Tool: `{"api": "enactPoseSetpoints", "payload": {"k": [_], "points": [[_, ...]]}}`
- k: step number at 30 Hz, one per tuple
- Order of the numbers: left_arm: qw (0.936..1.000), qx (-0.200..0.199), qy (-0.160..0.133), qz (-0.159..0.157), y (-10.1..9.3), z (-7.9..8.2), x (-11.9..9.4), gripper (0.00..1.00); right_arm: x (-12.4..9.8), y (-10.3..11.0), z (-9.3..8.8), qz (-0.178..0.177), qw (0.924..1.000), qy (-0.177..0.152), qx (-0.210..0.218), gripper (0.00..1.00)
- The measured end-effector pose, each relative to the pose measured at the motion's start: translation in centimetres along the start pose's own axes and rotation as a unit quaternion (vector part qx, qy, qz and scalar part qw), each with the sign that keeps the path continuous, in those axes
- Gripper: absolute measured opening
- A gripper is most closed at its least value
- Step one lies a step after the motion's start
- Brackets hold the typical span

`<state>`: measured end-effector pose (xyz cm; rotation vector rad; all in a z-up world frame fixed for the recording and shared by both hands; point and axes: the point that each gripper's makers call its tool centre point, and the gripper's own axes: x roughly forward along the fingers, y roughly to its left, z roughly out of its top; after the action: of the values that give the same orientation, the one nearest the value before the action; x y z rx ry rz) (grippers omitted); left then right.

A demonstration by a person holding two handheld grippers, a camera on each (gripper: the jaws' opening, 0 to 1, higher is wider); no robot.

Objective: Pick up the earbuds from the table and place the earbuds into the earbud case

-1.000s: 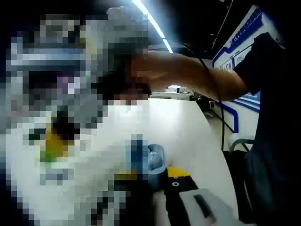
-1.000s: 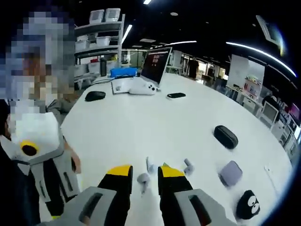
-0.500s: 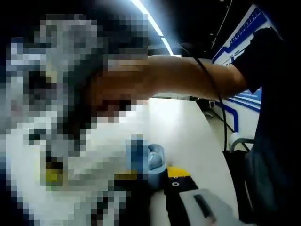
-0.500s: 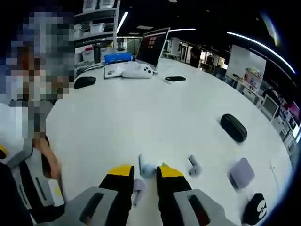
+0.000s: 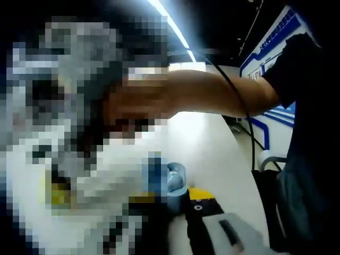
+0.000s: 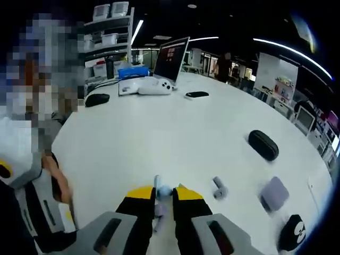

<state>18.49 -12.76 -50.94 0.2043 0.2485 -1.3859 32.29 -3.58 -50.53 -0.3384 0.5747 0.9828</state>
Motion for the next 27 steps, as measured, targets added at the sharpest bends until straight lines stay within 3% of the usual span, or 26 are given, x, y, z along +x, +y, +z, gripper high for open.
{"api": "enactPoseSetpoints", "payload": {"k": [5, 9, 12, 19, 23, 27], "points": [[1.0, -0.001, 0.0, 0.0, 0.0, 0.0, 0.0, 0.19, -2.5, -0.4, 0.6, -0.006, 0.9997, -0.024, 0.0, 0.13], [1.0, -0.001, 0.0, 0.0, 0.0, 0.1, 0.0, 0.19, -5.4, -1.1, -0.4, -0.02, 0.9992, -0.034, 0.004, 0.13], [1.0, 0.001, 0.0, 0.001, 0.0, 0.1, 0.0, 0.19, -7.9, -1.6, -2.1, -0.035, 0.9987, -0.034, 0.012, 0.13], [1.0, 0.007, -0.001, 0.003, -0.1, 0.2, 0.0, 0.19, -15.5, -2.9, -9.1, -0.11, 0.9923, -0.019, 0.053, 0.13], [1.0, 0.007, -0.001, 0.003, -0.1, 0.2, 0.0, 0.19, -17.9, -2.4, -11.9, -0.132, 0.9882, -0.023, 0.074, 0.13], [1.0, 0.007, -0.001, 0.004, 0.0, 0.3, 0.0, 0.19, -18.8, -1.8, -13.5, -0.144, 0.9861, -0.025, 0.079, 0.13]]}}
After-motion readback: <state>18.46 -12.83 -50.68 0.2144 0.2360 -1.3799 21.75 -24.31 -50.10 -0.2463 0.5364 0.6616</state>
